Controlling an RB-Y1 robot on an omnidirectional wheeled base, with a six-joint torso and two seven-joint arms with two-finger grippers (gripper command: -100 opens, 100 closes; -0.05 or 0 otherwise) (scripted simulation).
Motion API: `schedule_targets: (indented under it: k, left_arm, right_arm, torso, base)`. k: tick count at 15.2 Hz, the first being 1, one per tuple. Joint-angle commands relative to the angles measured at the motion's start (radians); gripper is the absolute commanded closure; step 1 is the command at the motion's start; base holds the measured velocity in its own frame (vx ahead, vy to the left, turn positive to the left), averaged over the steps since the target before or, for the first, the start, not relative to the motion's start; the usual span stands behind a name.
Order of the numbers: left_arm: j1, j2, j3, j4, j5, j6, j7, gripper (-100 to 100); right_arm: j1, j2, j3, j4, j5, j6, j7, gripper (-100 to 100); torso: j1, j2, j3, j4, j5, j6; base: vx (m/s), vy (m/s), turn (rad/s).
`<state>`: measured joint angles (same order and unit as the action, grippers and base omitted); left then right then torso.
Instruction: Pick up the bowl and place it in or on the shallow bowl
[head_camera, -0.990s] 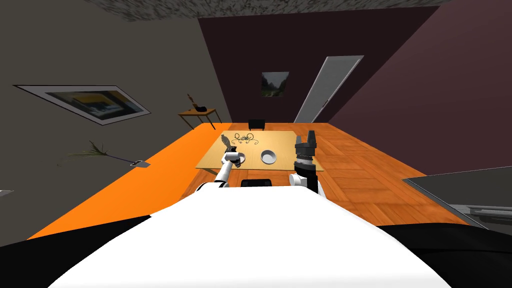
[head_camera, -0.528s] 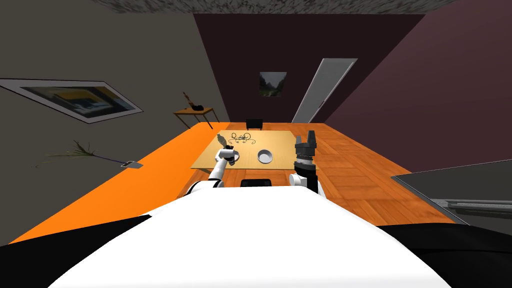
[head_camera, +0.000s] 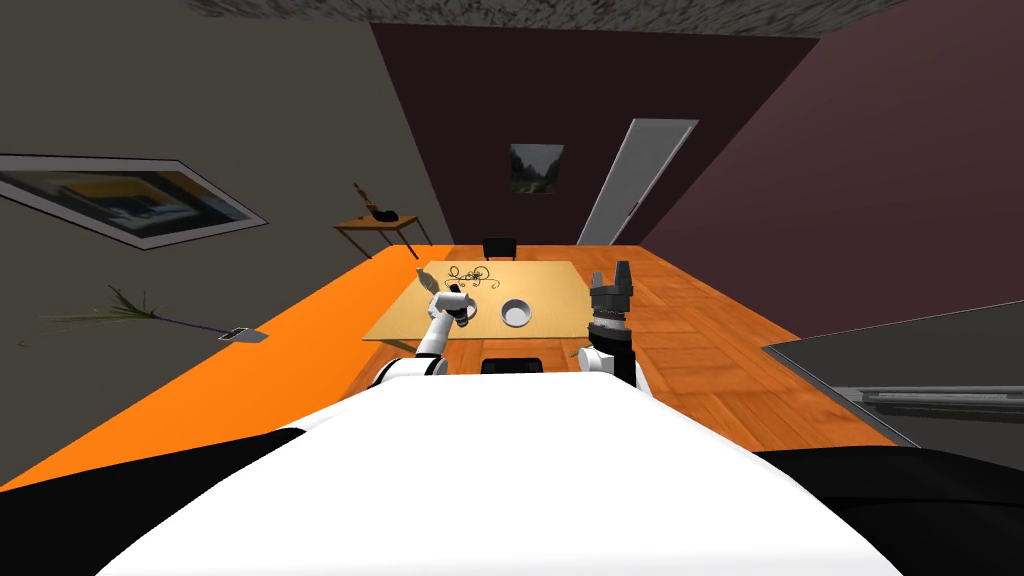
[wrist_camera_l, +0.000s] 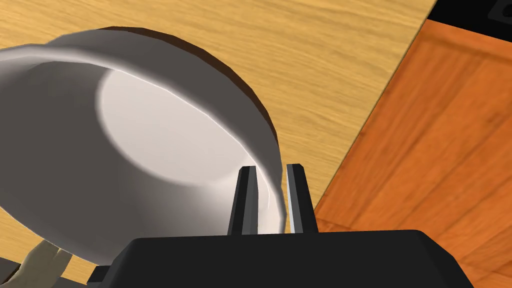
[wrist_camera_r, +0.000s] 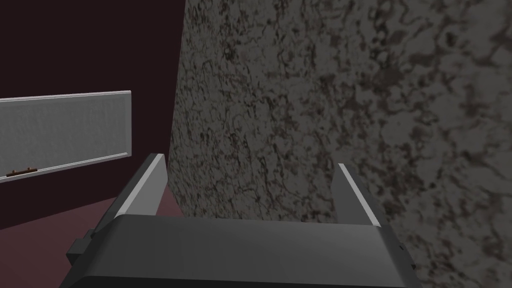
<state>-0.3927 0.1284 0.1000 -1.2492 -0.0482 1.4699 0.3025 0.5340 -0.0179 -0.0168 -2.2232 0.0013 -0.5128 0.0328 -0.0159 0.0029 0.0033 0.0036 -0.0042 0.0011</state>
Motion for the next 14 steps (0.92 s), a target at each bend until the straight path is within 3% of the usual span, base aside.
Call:
schedule_targets:
  k: [1, 14]
  left_arm:
    - [-0.007, -0.004, 0.000, -0.018, -0.003, 0.030, 0.007, 100]
    - [-0.046, -0.001, -0.002, -0.127, -0.020, 0.194, 0.050, 100]
  right_arm:
    - [0.000, 0.000, 0.000, 0.000, 0.000, 0.000, 0.000, 0]
    - [0.000, 0.000, 0.000, 0.000, 0.000, 0.000, 0.000, 0]
  torso:
    - [0.000, 0.000, 0.000, 0.000, 0.000, 0.000]
    - [0.002, 0.001, 0.001, 0.000, 0.000, 0.000]
  base:
    - [0.001, -0.150, -0.046]
    - [0.001, -0.132, -0.040]
